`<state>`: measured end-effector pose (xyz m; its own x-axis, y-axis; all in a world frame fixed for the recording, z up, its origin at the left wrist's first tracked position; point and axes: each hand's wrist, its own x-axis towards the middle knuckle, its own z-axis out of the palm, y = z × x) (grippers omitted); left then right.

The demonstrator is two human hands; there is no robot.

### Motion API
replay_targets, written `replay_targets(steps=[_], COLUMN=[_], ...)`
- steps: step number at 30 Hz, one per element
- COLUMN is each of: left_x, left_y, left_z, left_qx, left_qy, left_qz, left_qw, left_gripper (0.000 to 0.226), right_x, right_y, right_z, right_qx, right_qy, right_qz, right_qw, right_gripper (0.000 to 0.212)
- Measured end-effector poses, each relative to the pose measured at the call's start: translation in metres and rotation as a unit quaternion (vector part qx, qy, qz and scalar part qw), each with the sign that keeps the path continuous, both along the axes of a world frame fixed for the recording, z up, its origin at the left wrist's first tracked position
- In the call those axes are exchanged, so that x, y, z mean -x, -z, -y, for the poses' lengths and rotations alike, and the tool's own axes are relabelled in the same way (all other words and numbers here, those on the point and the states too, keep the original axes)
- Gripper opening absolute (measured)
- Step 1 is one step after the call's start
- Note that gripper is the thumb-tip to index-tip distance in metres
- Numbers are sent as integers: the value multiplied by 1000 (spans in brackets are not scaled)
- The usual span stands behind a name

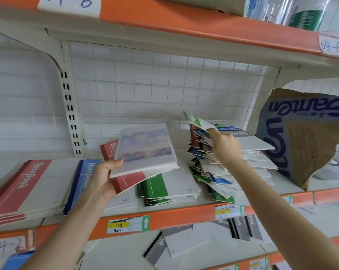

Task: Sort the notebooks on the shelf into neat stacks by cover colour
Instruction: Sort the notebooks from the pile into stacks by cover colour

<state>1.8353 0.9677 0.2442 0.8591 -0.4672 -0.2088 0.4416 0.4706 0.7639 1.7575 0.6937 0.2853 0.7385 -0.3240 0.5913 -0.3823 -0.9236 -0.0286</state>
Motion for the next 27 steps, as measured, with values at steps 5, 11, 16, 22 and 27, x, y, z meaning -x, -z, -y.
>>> replay_targets(steps=[5,11,16,22,27], left_x=[10,12,15,13,10], left_y=[-4,-1,0,-2,2], left_z=[-2,2,6,15,24], left_qx=[10,26,10,-23,-32], left_qy=[18,10,-1,9,5], left_qz=[25,-12,-2,-10,-4], left_qw=[999,1000,1000,1000,999], left_gripper=[18,22,15,9,12], right_x=[-10,-9,-7,-2,1], right_y=[4,29,34,27,5], right_z=[-19,-71,-84,-79,-41], right_qx=[54,109,110,85,-1], right_qy=[-213,-451,-498,-499,-237], right_qz=[147,-8,-11,-64,-56], right_qw=[965,886,860,860,970], right_gripper=[40,35,40,31,49])
